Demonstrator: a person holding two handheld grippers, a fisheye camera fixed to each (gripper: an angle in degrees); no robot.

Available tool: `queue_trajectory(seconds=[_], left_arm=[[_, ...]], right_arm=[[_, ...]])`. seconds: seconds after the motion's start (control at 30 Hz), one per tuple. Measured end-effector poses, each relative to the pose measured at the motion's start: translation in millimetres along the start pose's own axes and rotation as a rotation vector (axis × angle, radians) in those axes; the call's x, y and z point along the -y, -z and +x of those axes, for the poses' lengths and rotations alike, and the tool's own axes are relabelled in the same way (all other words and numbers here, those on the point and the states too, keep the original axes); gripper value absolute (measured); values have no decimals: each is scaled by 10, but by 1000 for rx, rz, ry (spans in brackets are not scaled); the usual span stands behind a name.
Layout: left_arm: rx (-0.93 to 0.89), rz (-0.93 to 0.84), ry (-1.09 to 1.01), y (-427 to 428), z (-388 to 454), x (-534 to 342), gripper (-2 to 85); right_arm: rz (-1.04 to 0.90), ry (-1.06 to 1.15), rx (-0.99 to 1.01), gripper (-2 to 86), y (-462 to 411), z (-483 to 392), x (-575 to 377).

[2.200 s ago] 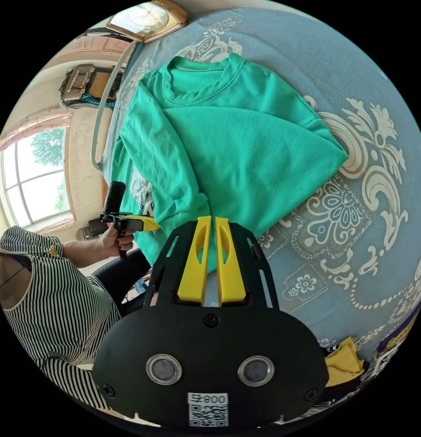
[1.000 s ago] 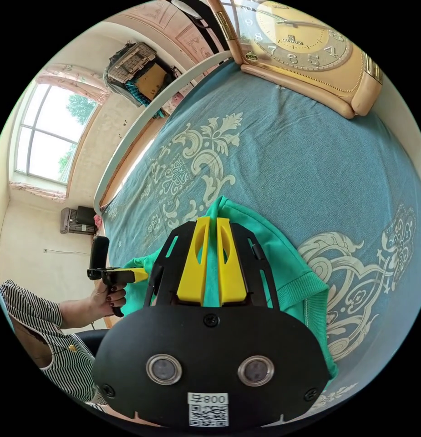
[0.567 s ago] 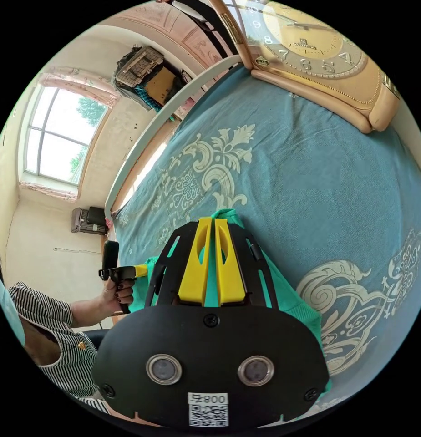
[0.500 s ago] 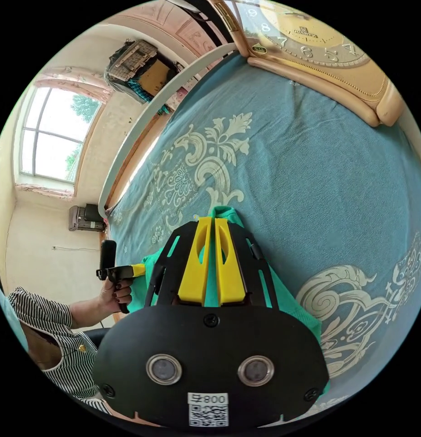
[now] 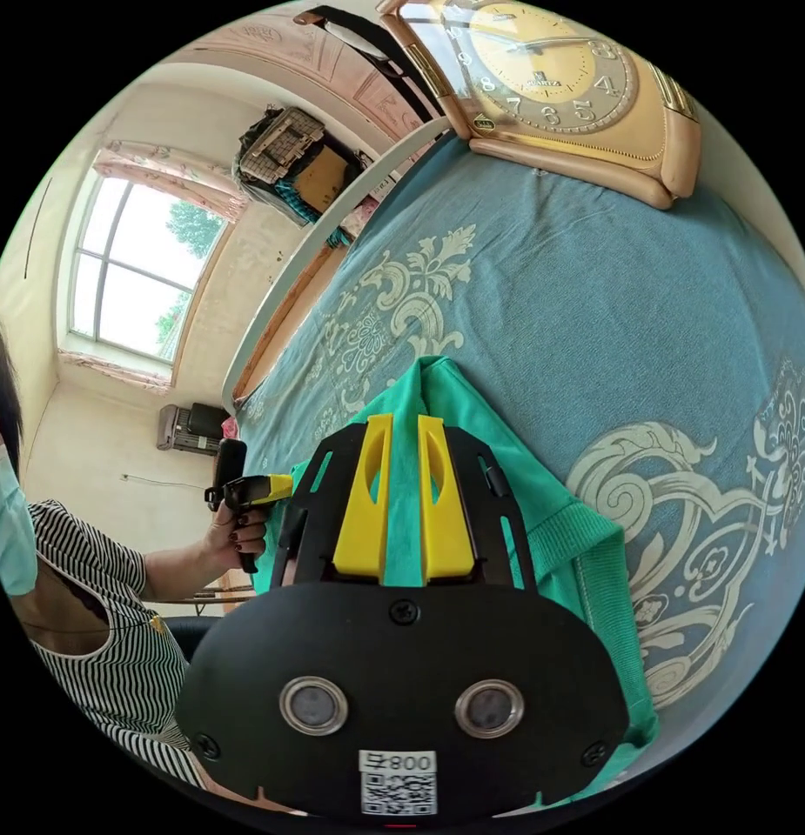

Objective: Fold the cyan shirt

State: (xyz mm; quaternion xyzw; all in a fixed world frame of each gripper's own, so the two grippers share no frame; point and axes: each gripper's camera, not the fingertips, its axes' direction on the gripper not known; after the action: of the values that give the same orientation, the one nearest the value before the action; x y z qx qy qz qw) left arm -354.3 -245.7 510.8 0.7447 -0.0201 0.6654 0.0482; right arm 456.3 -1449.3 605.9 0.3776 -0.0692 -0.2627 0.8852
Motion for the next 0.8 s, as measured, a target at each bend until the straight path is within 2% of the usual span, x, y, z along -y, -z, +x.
queue_trajectory(seconds=[0.13,0.33,0.47,0.63,0.8], left_arm=[[14,-12,-23,5,57,-4,3],[42,22,-86,73,163,-60,2],[79,40,-60,66,82,-158,2],[113,78,-135,97,248,-328,1],[246,-86,-287,-266,463,-413,1]], right_arm=[[-53,3,-11,16,-136,-89,71],[-2,68,-35,3,39,-475,213],[-86,71,-147,2,-212,-628,296],[-53,45,-115,1,-190,-767,192],[59,56,-152,1,192,-1137,-126]])
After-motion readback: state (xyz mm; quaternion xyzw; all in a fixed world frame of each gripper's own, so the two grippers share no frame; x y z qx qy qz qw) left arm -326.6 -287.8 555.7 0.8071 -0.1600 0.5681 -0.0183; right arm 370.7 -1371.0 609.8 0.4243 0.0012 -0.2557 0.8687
